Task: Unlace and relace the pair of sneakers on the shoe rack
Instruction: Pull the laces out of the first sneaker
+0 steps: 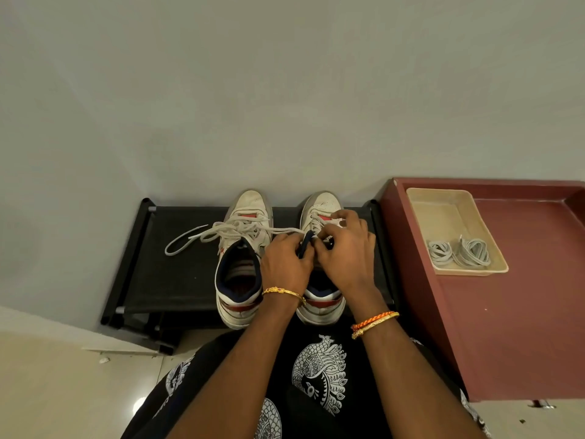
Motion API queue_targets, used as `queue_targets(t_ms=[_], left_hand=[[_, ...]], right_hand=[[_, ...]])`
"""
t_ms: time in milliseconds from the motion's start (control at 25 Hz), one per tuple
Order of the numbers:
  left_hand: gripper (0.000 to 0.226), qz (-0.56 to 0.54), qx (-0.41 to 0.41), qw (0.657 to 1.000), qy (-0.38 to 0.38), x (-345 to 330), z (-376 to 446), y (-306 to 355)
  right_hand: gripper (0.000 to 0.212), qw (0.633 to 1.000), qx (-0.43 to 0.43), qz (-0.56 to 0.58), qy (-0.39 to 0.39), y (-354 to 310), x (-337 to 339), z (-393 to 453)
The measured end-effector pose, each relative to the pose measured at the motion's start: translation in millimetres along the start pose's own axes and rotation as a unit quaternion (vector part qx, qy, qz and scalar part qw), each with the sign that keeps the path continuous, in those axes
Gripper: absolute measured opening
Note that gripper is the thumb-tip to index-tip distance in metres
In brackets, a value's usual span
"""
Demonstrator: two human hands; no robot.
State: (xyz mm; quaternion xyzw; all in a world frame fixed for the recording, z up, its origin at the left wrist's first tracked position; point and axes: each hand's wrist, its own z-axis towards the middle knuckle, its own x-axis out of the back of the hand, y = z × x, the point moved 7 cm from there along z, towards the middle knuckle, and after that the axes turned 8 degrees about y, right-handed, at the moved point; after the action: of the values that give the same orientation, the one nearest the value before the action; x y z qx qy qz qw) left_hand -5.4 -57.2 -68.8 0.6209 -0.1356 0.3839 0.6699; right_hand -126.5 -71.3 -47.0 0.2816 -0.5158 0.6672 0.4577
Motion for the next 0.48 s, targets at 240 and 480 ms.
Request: queue_targets(t_ms=[240,480], left_hand=[[0.021,0.035,0.010,0.999,0.025,5.5,-4.7,-0.8],[0.020,0.031,0.011,0.999,0.024,5.2,-6.1,-1.0]], right_hand=[[0.013,0.958,-0.190,0.165,0.136,37.2,21.4,3.9],[0.017,0.708,-0.547,0.443,0.053,68.4,-11.9,-17.2]])
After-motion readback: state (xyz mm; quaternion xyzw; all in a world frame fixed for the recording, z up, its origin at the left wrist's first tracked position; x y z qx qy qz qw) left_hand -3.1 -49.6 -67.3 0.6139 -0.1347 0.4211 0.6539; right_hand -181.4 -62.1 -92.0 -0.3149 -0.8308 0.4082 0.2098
